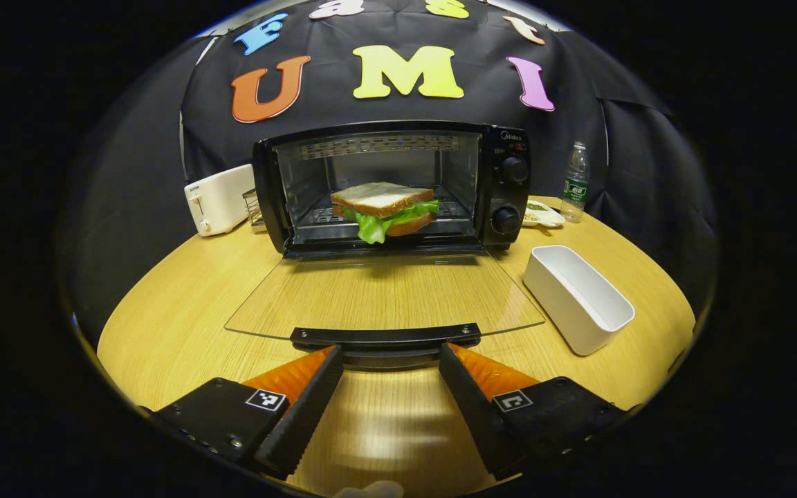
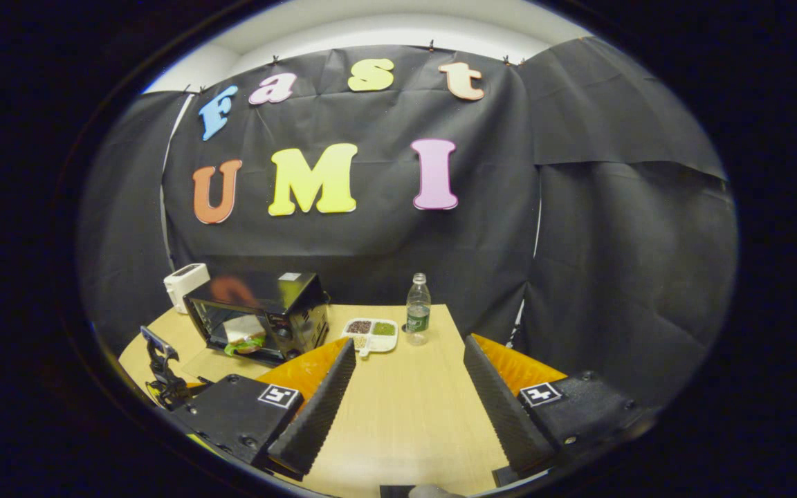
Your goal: Open the electric oven with the left hand, put the food in, and close the electric oven.
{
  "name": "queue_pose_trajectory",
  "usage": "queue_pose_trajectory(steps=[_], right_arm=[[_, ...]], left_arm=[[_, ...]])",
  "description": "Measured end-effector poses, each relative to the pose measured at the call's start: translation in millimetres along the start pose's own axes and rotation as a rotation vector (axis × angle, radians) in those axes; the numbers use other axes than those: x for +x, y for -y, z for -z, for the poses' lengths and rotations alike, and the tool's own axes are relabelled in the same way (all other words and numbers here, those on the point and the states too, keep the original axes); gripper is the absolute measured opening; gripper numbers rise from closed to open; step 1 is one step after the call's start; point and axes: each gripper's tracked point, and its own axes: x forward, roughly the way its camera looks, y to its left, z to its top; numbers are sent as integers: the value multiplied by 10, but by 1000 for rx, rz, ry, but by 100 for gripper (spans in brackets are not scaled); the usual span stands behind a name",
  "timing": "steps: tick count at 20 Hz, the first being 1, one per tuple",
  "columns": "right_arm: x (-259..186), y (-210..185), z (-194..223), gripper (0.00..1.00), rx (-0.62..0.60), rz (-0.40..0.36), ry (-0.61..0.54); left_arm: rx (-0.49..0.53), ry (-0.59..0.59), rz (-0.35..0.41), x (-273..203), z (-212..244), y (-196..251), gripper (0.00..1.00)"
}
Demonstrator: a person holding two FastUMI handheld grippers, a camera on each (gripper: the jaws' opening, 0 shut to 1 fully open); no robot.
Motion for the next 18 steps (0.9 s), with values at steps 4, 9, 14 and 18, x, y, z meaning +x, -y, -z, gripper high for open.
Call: queue_pose_trajectory(steps=[4, 9, 14, 18], right_arm=[[5, -50, -56, 90, -15, -7, 9], [20, -91, -163, 90, 6, -22, 23], [28, -116, -303, 90, 4, -28, 45], [58, -69, -410, 90, 22, -24, 57]], left_arm=[[-4, 0, 0, -37, -85, -8, 93], [4, 37, 2, -145, -380, -7, 93], [24, 106, -8, -207, -850, -22, 93], [64, 170, -22, -183, -1236, -32, 96]])
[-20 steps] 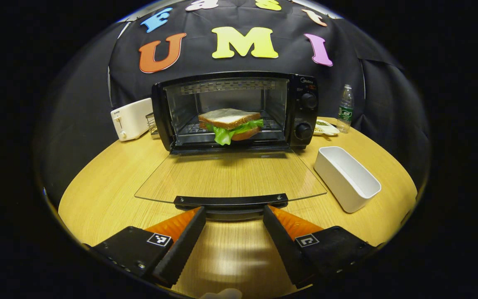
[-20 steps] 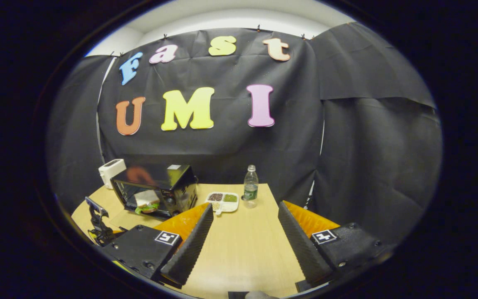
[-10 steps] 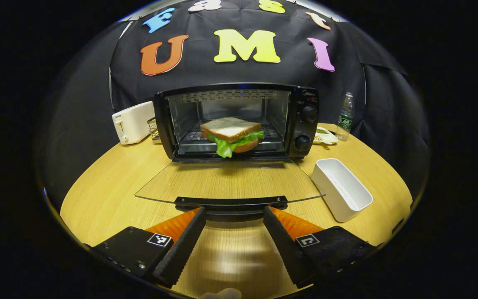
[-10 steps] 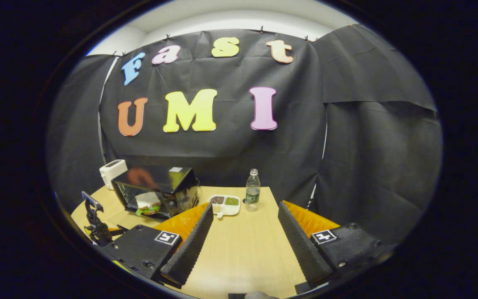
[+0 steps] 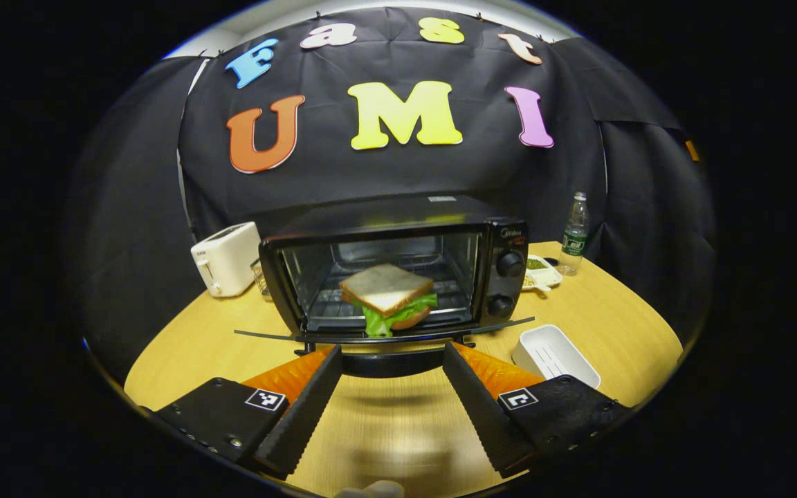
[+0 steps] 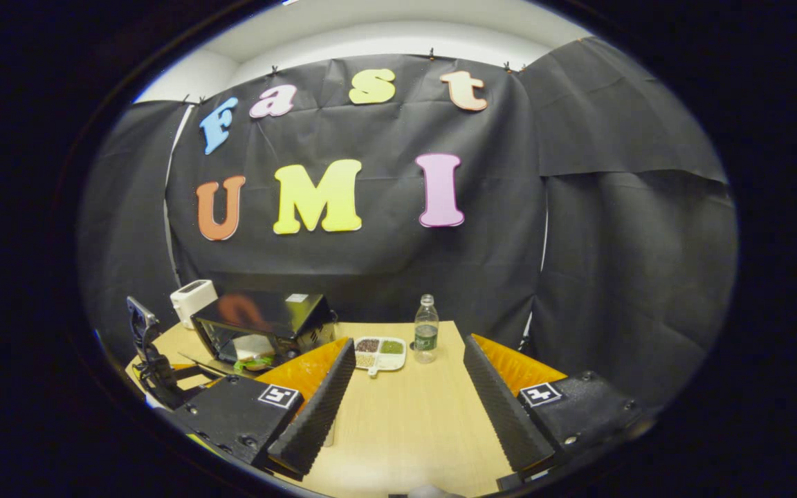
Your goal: Open the electric oven with the left hand, put the food in, and close the electric oven.
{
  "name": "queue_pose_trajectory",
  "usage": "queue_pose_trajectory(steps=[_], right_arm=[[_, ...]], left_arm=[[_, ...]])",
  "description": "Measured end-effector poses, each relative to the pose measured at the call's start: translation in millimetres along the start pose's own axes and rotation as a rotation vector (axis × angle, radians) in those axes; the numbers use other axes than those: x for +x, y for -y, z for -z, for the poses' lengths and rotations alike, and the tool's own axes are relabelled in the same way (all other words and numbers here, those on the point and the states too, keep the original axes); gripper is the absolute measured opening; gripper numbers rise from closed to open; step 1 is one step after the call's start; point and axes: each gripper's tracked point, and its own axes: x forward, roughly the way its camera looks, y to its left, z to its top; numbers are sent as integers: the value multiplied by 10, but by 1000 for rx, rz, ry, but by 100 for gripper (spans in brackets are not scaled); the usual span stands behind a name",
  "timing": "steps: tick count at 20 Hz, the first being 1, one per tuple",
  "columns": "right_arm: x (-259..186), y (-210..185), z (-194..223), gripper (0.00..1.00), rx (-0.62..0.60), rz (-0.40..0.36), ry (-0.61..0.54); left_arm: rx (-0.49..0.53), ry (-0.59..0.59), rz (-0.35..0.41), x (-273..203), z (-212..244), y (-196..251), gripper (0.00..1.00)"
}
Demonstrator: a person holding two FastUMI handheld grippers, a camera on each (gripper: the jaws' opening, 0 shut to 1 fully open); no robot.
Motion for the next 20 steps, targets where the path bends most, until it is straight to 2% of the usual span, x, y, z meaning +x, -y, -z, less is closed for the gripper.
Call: queue_pose_trajectory(steps=[7, 12, 16, 20], right_arm=[[110, 81, -120, 90, 1, 16, 6], [162, 56, -174, 90, -12, 10, 9], [185, 13, -211, 90, -10, -7, 10], [159, -33, -331, 90, -3, -37, 26]], left_arm=[[34, 86, -20, 431, -594, -89, 98], [-7, 119, -15, 529, -858, -70, 96], [-5, 118, -15, 400, -885, -40, 96], [-22, 138, -29, 54, -1042, -71, 96]])
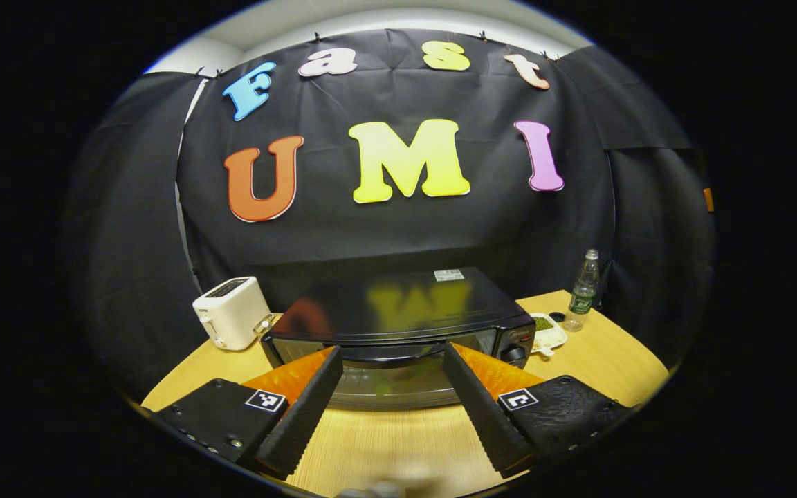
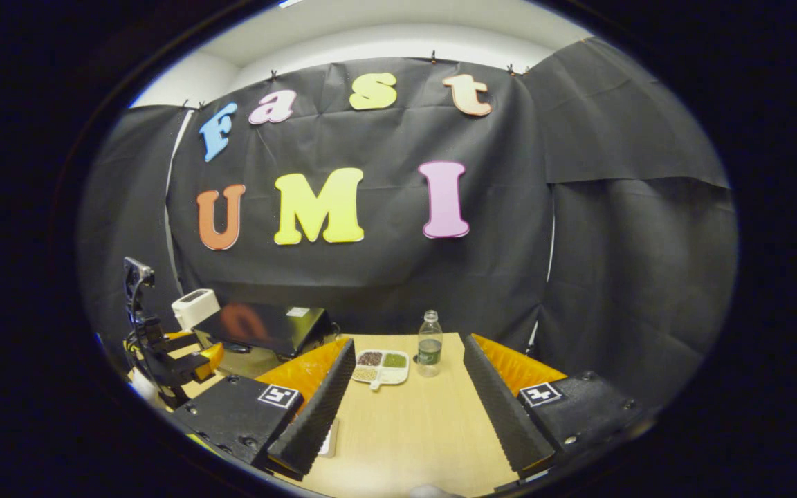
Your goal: Open the electric oven with the left hand, put the food in, and close the electric oven.
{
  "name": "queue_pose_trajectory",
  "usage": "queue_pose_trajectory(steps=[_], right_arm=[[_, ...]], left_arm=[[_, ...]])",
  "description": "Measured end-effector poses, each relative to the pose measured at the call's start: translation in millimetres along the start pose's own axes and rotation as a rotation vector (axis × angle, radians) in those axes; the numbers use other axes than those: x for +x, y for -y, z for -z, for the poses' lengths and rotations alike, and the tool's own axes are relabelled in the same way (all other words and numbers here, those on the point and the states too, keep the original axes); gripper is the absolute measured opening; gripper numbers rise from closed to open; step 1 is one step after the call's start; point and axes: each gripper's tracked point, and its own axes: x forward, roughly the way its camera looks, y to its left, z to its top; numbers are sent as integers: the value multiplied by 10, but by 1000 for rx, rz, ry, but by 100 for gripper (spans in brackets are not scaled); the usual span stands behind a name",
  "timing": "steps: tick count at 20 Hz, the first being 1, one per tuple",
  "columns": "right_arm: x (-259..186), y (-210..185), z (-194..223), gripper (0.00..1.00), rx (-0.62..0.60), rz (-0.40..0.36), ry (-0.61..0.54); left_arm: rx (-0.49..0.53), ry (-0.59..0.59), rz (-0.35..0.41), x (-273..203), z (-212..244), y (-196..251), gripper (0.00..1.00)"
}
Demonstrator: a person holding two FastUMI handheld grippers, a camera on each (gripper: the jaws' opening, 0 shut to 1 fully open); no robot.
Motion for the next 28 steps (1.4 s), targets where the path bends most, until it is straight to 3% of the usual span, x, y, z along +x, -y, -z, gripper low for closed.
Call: queue_pose_trajectory(steps=[4, 5, 6, 17, 18, 19, 21, 22, 28], right_arm=[[-77, -71, -201, 91, 0, -25, 41], [-95, -75, -244, 100, -7, -23, 49], [-124, -102, -296, 90, -16, -27, 60], [-450, -470, -771, 90, -37, -57, 146], [-479, -491, -793, 90, -38, -55, 150], [-495, -512, -812, 90, -38, -53, 152], [-531, -528, -828, 90, -38, -47, 151], [-554, -522, -841, 90, -36, -41, 151], [-682, -535, -926, 90, -24, -22, 169]], left_arm=[[-7, 47, -21, -462, -354, -41, 96], [-16, 59, -20, -575, -457, -34, 96], [-31, 75, -16, -682, -559, -24, 96], [-85, 219, -49, -1514, -1510, -353, 96], [-80, 235, -56, -1553, -1571, -393, 100], [-76, 247, -59, -1582, -1630, -419, 96], [-77, 255, -53, -1646, -1690, -439, 100], [-79, 257, -55, -1677, -1705, -466, 95], [-72, 279, -36, -1801, -1792, -472, 95]])
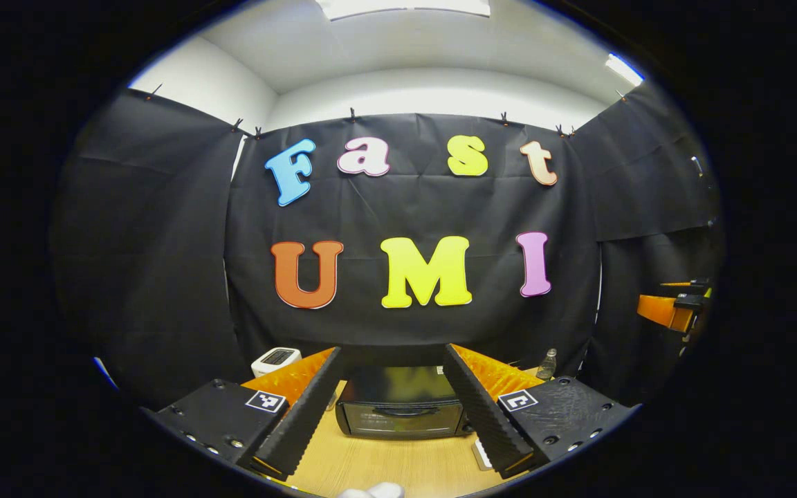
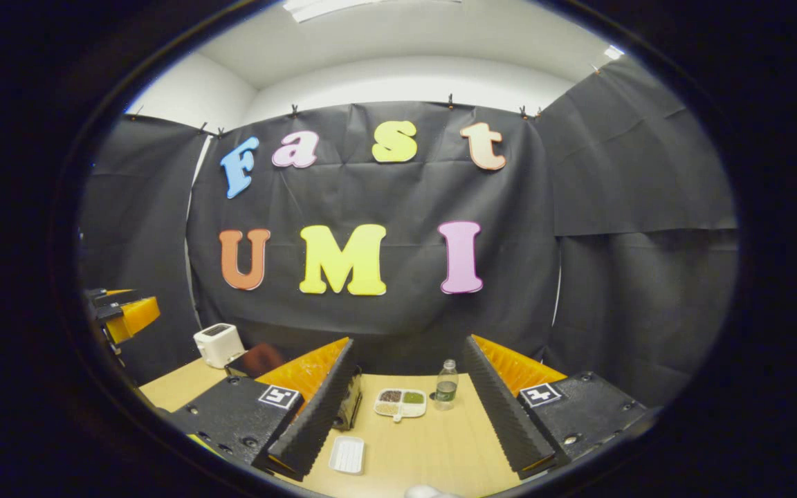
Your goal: Open the electric oven with the left hand, put the food in, and close the electric oven.
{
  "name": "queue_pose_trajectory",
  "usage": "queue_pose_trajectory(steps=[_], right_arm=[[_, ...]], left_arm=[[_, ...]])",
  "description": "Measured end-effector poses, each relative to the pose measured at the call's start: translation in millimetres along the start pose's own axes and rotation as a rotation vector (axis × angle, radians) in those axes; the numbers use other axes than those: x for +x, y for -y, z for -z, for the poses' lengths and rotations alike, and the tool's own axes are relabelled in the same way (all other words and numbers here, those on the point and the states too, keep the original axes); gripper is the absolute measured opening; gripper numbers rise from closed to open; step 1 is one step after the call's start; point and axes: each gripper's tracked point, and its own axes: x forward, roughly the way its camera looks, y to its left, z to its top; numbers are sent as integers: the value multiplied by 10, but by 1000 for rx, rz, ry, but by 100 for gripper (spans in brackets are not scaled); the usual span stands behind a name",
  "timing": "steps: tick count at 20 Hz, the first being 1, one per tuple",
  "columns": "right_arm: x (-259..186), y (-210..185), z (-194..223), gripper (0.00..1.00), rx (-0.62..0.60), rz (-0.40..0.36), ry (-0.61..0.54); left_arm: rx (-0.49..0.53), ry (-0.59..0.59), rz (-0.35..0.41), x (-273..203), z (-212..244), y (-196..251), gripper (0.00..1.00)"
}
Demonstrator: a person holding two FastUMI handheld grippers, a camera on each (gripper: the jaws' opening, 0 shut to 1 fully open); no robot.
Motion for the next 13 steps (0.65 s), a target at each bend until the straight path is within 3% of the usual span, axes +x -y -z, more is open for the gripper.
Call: queue_pose_trajectory(steps=[13], right_arm=[[-141, 17, 10, 89, 9, 24, -2]], left_arm=[[9, 28, 30, -26, -127, 22, 95]])
